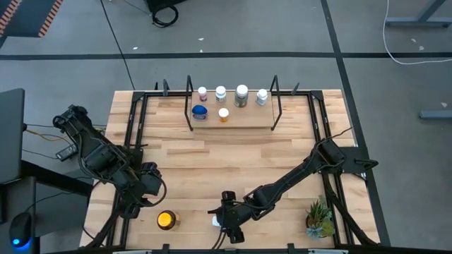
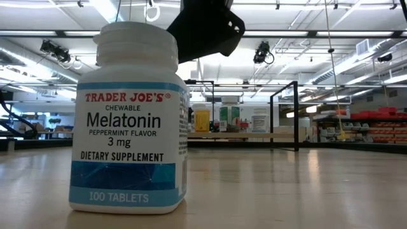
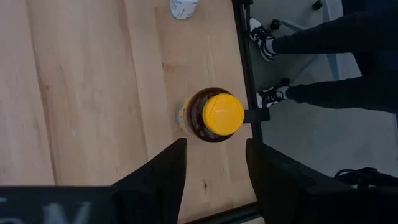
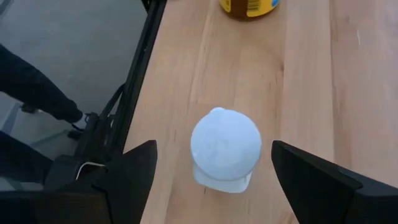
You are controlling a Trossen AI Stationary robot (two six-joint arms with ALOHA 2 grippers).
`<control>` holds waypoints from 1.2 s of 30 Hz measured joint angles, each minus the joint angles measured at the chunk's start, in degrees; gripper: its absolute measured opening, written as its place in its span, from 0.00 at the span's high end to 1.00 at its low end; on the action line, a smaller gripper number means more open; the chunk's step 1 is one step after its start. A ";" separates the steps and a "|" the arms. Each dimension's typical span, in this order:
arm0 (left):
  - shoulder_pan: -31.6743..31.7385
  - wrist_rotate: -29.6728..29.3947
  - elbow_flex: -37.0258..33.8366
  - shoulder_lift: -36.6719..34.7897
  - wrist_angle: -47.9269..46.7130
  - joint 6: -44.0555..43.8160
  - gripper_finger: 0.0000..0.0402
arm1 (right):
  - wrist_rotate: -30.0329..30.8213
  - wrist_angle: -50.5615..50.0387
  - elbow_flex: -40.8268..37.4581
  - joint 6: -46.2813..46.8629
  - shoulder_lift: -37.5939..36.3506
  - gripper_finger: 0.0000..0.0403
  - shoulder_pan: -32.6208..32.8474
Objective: Pick and place medicine bottles onto shelf by color
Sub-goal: Put the white pill bottle on the shelf
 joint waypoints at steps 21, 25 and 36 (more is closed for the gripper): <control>-0.20 2.02 0.00 -0.02 0.14 -4.88 0.57 | 0.24 4.35 -3.43 0.68 -0.02 0.20 0.05; -0.20 2.01 0.00 -0.02 0.14 -5.25 0.57 | 2.38 4.38 -3.43 0.73 -0.02 0.20 0.05; -1.99 2.08 0.00 -0.02 0.17 -9.17 0.57 | 2.62 5.74 -3.43 1.32 -0.02 0.20 0.03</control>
